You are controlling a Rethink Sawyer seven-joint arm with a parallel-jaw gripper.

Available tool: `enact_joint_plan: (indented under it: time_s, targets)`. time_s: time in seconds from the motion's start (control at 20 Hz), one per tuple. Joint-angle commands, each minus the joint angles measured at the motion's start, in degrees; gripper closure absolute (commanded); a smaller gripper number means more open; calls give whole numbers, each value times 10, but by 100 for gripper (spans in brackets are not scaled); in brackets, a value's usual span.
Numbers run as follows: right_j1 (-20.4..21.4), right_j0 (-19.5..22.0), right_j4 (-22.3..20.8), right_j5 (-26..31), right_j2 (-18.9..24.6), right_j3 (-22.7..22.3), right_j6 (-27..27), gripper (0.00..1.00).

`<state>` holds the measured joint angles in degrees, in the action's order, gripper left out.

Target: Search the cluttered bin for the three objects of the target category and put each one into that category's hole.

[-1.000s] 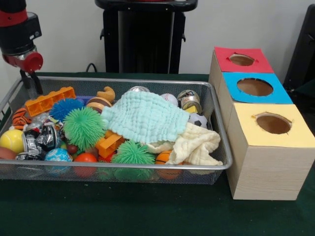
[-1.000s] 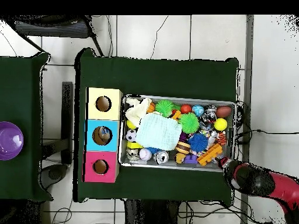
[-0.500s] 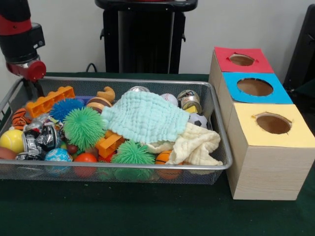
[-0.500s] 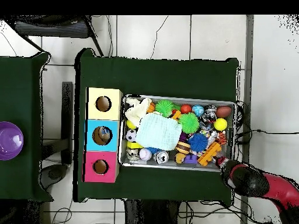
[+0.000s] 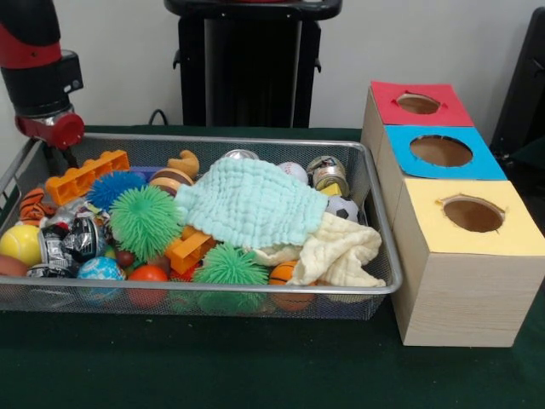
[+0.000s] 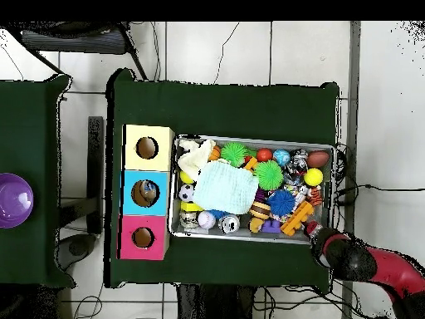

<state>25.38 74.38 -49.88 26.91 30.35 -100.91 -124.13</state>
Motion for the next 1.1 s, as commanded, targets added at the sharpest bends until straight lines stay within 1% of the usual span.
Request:
enact_joint_plan:
  time_s: [0.05, 0.25, 0.3, 0.4, 0.45, 0.6, 0.65, 0.75, 0.9, 1.1]
  targets:
    - [-70, -28, -86, -71, -48, 72, 33, 0]
    - [-78, -30, -95, -107, -46, 71, 29, 0]
    - [-79, -31, -101, -135, -48, 70, 19, 0]
    - [-76, -56, -111, -205, -81, 73, -29, 0]
    - [-75, -68, -116, -241, -98, 75, -53, 100]
    - [-76, -78, -93, -276, -116, 74, -67, 100]
    - [-72, -82, -75, -291, -127, 69, -77, 100]
    - [-67, -68, -48, -320, -121, 53, -72, 100]
    - [-43, -47, -28, -304, -99, 26, -52, 100]
    - [-5, -45, -8, -285, -90, -6, -41, 100]
